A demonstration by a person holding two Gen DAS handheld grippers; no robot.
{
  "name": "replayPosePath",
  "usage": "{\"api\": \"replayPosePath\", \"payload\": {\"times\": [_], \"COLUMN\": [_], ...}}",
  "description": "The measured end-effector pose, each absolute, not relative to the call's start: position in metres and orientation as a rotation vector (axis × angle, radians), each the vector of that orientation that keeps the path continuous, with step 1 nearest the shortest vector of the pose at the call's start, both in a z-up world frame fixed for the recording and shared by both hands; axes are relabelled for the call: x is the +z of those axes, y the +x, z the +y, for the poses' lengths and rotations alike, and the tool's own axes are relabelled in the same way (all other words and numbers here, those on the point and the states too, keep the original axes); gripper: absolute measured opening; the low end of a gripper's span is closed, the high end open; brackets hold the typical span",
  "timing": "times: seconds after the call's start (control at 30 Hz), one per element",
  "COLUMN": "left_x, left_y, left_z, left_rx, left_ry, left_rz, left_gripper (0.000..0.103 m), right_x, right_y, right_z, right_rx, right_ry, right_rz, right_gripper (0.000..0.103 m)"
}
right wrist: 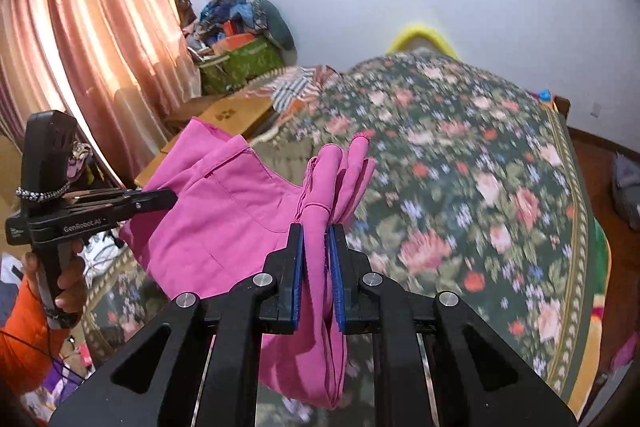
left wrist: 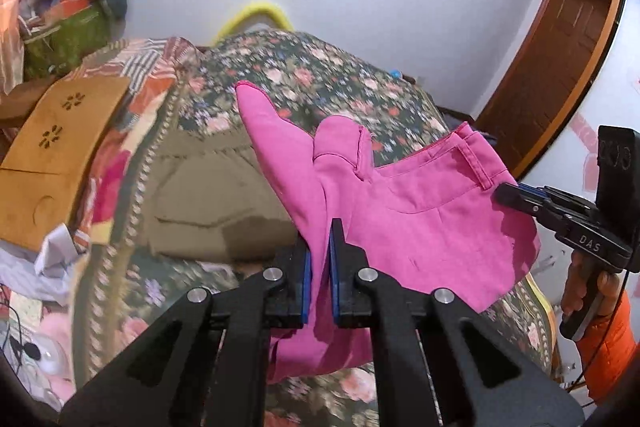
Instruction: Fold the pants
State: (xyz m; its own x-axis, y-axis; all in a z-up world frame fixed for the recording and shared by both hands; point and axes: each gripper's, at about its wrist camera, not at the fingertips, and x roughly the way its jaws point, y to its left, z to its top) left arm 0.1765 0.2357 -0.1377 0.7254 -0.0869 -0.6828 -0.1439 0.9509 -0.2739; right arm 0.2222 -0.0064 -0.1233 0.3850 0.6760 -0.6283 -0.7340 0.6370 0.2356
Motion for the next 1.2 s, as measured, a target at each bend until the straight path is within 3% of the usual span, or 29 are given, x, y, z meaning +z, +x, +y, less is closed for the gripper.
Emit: {"api": "replayPosePath", "payload": {"times": [0.57,0.97,1.07,1.13,1.2], "left_x": [-0.16,-0.244,-0.264,-0.266,-0.264], "left_y": [0.223,0.269,0.267,0.262,0.26], "left_z": [0.339,0.4,0.41,0.418,0.422], "left_rx": [0.13,0.199,0.204,0.206,0.237], "left_ry": [-0.31,-0.32,-0.344,-0.372,-0.367], "left_rz": [0.761,0.915,0.934,0.92,0.923], "left_gripper": [0.007,0.007,0.019,0.032,0.032], "right_x": [-0.14,-0.205,-0.228,-0.246,-0.253], "right_y": [0.273,0.316,0.321,0.327,0.327], "right_z": [0.098,0.156,0.156,0.153,0.153], "right_rx": [0.953,0.932,0.894,0.892,0.885], "right_ry": [-0.105,-0.172,-0.22,-0.223,-0.244], "right_rz": [0.766,0.856,0.895,0.969,0.99], "right_gripper": [0.011,0.011,0.012,0.013,0.015]}}
